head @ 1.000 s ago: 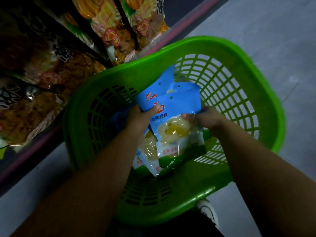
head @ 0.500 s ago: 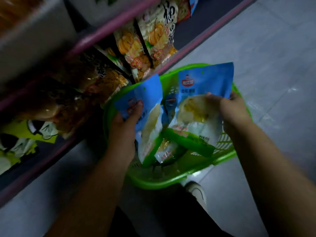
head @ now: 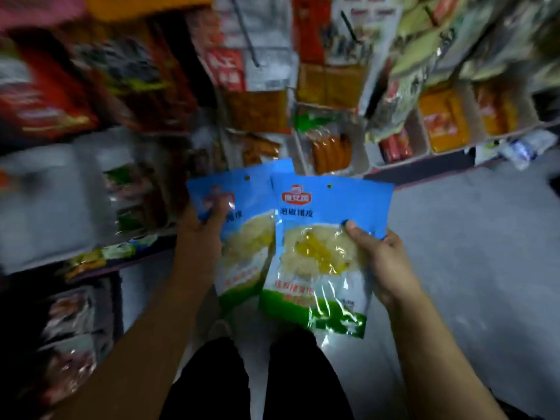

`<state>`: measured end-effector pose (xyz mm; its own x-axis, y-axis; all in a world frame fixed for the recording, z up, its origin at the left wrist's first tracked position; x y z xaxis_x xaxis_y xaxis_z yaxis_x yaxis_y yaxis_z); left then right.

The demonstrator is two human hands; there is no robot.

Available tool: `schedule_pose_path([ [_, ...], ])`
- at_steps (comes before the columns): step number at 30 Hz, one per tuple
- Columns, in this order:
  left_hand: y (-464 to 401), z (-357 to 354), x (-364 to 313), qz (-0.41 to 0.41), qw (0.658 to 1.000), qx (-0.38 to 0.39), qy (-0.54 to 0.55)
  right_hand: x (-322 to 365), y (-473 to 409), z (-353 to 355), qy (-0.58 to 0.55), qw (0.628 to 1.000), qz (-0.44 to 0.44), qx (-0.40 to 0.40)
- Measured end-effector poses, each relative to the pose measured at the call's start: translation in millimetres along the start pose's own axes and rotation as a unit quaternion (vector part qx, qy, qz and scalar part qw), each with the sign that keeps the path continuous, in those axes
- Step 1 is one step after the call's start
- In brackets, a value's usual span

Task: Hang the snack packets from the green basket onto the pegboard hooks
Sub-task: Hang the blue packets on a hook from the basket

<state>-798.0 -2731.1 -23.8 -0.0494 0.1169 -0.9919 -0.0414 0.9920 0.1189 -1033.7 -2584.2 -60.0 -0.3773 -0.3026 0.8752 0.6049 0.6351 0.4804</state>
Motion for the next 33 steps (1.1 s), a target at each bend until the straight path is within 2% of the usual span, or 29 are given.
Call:
schedule_pose_path([
  [2, -3.5, 41.3, -61.4, -0.07, 0.996, -0.04, -0.032, 33.2, 20.7, -33.3, 0.027, 0.999, 0.02, 0.027],
  [6, -5.9, 135.0, -159.1, -0.202, 0.97, -0.13, -0.047, 97.4, 62.2, -123.3, -0.007, 0.988, 0.091, 0.125],
  [9, -4.7, 200.9, -222.0, -0.272, 0.944, -0.186, -0.006, 136.6, 96.7, -190.0, -0.038, 0.977, 0.127, 0.167],
  [13, -7.4, 265.5, -298.8, -0.331, 0.916, -0.228, 0.019, 191.3, 150.3, -265.6, -0.043, 0.963, 0.19, 0.184],
  [17, -22.7, 303.1, -360.8, -0.364, 0.905, -0.205, 0.077, 244.4, 198.5, -308.2, -0.072, 0.94, 0.295, 0.154],
  [20, -35.0, 312.1, -399.6, -0.389, 0.899, -0.174, 0.102, 271.5, 227.8, -339.0, -0.093, 0.914, 0.346, 0.19],
  [28, -71.9, 285.7, -476.1, -0.372, 0.905, -0.065, 0.197, 339.5, 252.0, -396.8, -0.041, 0.856, 0.468, 0.216],
  [33, -81.9, 262.3, -513.5, -0.378, 0.9, 0.019, 0.218, 381.5, 251.5, -422.1, -0.017, 0.83, 0.5, 0.246],
])
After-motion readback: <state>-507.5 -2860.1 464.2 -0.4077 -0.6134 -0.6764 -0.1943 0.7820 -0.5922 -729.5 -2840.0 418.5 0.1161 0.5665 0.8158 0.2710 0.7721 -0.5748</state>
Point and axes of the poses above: each hand's wrist, its own y-axis away from the middle knuckle, its own z-axis out of the back of the hand, x = y × z, the point moved 9 cm from there along -y, towards the middle knuckle, and after that the axes turned 8 degrees about -x, right-handed, at the moved point
